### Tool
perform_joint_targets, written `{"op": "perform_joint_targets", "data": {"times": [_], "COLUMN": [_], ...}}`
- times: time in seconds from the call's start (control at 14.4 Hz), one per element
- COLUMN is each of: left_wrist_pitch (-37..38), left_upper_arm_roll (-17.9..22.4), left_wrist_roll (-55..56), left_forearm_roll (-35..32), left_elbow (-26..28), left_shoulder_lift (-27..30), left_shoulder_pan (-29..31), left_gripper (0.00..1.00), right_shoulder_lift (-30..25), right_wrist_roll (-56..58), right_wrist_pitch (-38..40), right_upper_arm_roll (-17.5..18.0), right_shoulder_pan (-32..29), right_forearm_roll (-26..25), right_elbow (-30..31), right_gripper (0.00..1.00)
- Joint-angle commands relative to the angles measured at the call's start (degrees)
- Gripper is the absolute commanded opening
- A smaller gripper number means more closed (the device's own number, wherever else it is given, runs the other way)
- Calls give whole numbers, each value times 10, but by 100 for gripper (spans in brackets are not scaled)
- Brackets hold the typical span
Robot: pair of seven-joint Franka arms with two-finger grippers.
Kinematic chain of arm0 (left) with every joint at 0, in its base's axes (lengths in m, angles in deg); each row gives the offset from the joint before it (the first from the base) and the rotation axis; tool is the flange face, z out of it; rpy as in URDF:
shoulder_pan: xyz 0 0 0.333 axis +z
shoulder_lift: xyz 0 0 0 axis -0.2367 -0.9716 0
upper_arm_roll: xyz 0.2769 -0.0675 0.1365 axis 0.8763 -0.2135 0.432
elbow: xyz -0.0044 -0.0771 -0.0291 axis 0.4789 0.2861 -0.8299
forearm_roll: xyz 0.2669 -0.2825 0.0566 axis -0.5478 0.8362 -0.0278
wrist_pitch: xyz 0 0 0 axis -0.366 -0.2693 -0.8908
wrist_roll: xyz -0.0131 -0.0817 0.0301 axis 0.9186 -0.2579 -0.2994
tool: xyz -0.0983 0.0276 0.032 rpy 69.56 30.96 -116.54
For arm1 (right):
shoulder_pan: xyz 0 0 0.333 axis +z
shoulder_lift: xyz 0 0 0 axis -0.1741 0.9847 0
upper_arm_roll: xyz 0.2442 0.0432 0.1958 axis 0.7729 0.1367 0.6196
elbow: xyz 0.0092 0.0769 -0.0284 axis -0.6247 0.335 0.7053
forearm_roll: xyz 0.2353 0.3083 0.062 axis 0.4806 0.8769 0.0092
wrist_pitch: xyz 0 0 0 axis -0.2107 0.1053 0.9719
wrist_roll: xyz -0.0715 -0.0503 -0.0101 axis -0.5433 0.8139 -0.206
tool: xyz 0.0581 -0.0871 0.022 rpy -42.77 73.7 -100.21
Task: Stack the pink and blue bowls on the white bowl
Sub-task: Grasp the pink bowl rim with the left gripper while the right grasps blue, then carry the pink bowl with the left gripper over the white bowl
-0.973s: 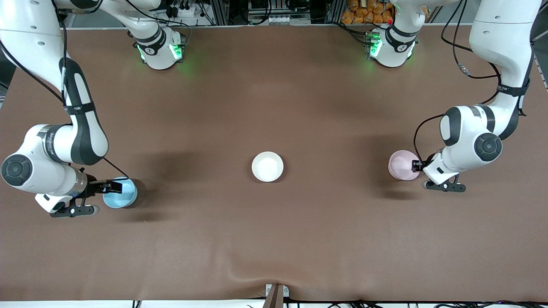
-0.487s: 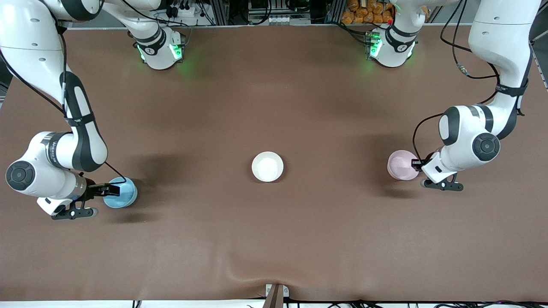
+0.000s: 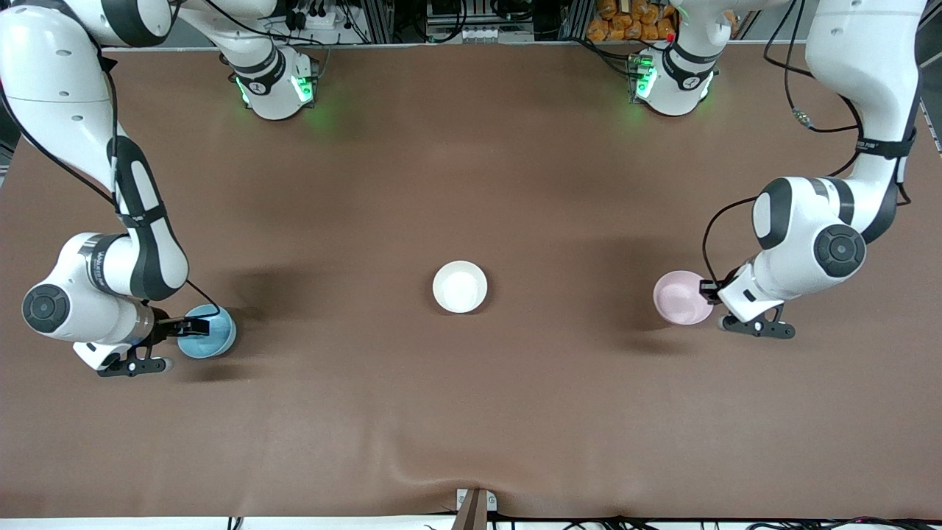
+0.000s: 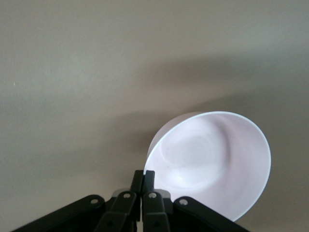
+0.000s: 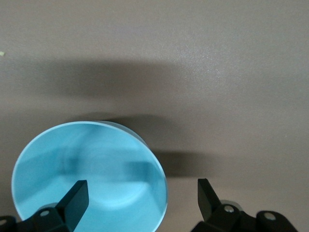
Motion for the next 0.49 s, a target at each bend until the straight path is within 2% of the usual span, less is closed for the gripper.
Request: {"op": "perform_joint_targets", "data": {"times": [0.0, 0.07, 0.28, 0.35, 0.42], "left_wrist_pitch": [92, 98, 98, 98, 98], "left_upper_arm_roll": [-27, -27, -27, -27, -27], "left_wrist_roll": [73, 102, 198, 216, 237], "left_forearm_roll": [9, 9, 8, 10, 22], "left_elbow": [-110, -128, -134, -143, -161], "left_shoulder_lift": [-22, -26, -30, -32, -38], "left_shoulder_pan": [-23, -44, -98, -118, -145], "left_gripper": [0, 0, 0, 0, 0], "right_shoulder_lift": [13, 14, 14, 14, 14], "right_wrist_roll": [8, 7, 7, 6, 6], "right_wrist_pitch": [-5, -8, -11, -12, -11], "right_upper_arm_roll": [7, 7, 7, 7, 7], "right_shoulder_pan": [-11, -11, -11, -11, -11], "right_forearm_roll": [-2, 0, 15, 15, 15], "right_elbow": [-13, -13, -13, -13, -13], "right_gripper": [100, 100, 100, 89, 73]}}
